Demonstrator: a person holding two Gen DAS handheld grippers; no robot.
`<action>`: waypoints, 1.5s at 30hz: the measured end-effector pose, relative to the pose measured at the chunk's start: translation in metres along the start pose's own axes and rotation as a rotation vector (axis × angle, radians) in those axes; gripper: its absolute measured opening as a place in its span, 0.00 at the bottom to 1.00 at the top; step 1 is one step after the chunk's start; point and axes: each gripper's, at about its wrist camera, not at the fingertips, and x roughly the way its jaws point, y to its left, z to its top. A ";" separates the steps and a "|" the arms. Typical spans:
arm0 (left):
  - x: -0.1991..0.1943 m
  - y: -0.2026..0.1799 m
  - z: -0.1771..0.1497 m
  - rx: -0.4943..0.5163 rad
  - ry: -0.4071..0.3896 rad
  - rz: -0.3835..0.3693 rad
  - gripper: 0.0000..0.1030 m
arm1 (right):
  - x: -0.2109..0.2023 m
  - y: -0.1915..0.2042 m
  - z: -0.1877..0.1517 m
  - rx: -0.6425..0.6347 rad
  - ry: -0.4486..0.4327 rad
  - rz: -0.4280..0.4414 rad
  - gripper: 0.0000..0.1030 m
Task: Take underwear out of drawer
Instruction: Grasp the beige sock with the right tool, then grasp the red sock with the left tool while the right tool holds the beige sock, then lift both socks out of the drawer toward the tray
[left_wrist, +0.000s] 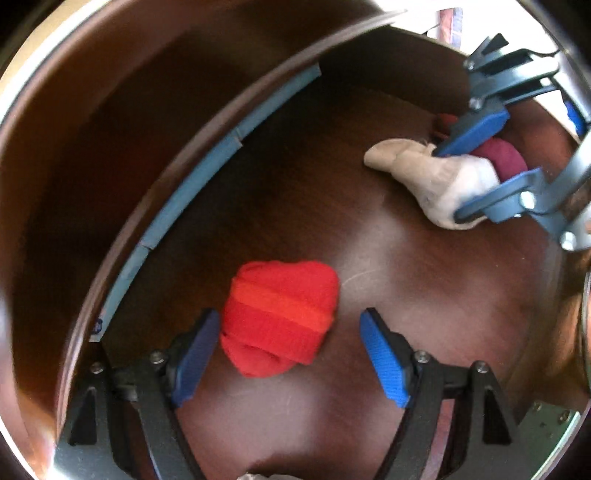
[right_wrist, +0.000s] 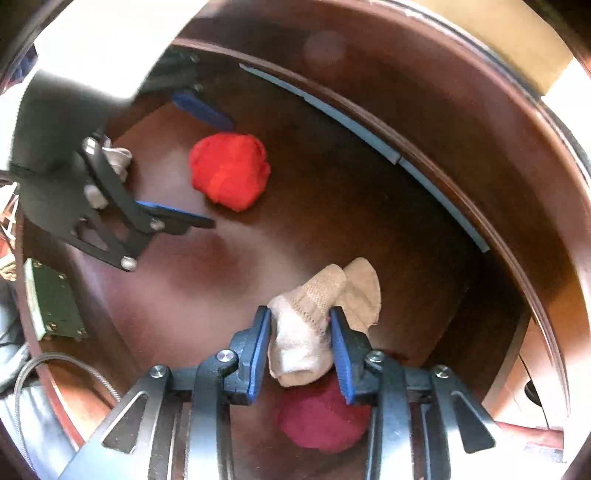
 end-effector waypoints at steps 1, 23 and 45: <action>0.003 -0.001 0.005 0.001 0.002 0.003 0.77 | -0.002 0.004 -0.002 0.002 -0.006 0.011 0.33; -0.033 0.032 -0.012 -0.128 -0.066 -0.041 0.27 | -0.061 -0.047 -0.045 0.125 -0.187 0.145 0.33; -0.077 0.058 -0.059 -0.353 -0.211 -0.025 0.27 | -0.103 -0.050 -0.051 0.119 -0.328 0.117 0.33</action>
